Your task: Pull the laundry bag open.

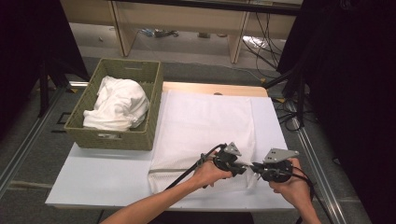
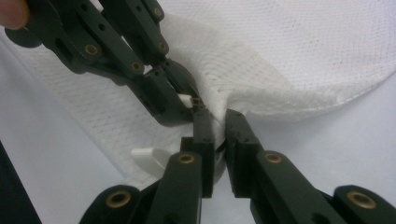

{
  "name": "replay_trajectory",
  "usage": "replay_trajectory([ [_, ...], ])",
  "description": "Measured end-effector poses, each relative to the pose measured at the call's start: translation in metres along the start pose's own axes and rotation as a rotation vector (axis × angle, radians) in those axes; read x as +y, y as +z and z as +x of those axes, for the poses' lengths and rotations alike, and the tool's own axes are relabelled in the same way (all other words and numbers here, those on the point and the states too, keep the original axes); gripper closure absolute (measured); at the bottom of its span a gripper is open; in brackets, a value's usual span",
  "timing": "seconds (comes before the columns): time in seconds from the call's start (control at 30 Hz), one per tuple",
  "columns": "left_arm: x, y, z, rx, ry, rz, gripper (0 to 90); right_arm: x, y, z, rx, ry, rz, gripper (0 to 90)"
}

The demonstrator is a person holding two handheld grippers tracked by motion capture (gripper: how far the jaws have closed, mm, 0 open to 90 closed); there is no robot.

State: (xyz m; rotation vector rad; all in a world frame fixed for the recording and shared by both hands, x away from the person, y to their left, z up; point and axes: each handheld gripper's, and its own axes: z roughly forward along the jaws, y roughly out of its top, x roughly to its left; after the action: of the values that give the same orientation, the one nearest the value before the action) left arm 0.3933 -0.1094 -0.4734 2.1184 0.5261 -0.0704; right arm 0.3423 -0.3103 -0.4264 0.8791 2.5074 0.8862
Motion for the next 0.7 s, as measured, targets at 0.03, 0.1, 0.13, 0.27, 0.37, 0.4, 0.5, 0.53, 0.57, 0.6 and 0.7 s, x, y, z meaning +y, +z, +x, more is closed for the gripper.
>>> replay_trajectory([
  [0.03, 0.000, -0.001, 0.001, 0.006, 0.005, 0.006, 85.8, -0.001, -0.001, -0.001, -0.007, -0.005, -0.002, 85.0],
  [0.1, -0.001, -0.002, 0.001, 0.018, 0.017, 0.015, 85.8, -0.003, -0.003, -0.003, -0.020, 0.019, 0.015, 85.1],
  [0.13, -0.001, -0.003, 0.001, 0.016, 0.022, 0.022, 85.8, -0.005, -0.003, -0.005, -0.028, 0.026, 0.016, 85.1],
  [0.27, -0.002, -0.005, 0.001, 0.022, 0.029, 0.031, 85.8, -0.011, -0.003, -0.011, -0.023, 0.031, 0.009, 85.1],
  [0.37, -0.003, -0.009, 0.000, 0.024, 0.039, 0.057, 85.9, -0.010, -0.002, -0.011, -0.045, 0.015, 0.004, 85.1],
  [0.4, -0.003, -0.010, 0.000, 0.028, 0.037, 0.063, 85.9, -0.011, -0.002, -0.011, -0.045, 0.021, 0.024, 85.1],
  [0.5, -0.004, -0.017, 0.002, 0.035, 0.035, 0.059, 85.9, -0.013, -0.002, -0.012, -0.065, 0.036, 0.040, 85.1],
  [0.53, -0.005, -0.019, 0.004, 0.034, 0.035, 0.065, 85.9, -0.013, -0.002, -0.016, -0.060, -0.002, 0.038, 85.1],
  [0.57, -0.006, -0.020, 0.005, 0.038, 0.036, 0.069, 85.9, -0.014, 0.000, -0.016, -0.073, 0.006, 0.019, 85.1],
  [0.6, -0.007, -0.022, 0.005, 0.038, 0.033, 0.072, 85.9, -0.014, 0.000, -0.016, -0.073, 0.018, 0.024, 85.1],
  [0.7, -0.010, -0.029, 0.005, 0.047, 0.037, 0.080, 85.9, -0.015, -0.003, -0.015, -0.060, 0.044, 0.068, 85.0],
])
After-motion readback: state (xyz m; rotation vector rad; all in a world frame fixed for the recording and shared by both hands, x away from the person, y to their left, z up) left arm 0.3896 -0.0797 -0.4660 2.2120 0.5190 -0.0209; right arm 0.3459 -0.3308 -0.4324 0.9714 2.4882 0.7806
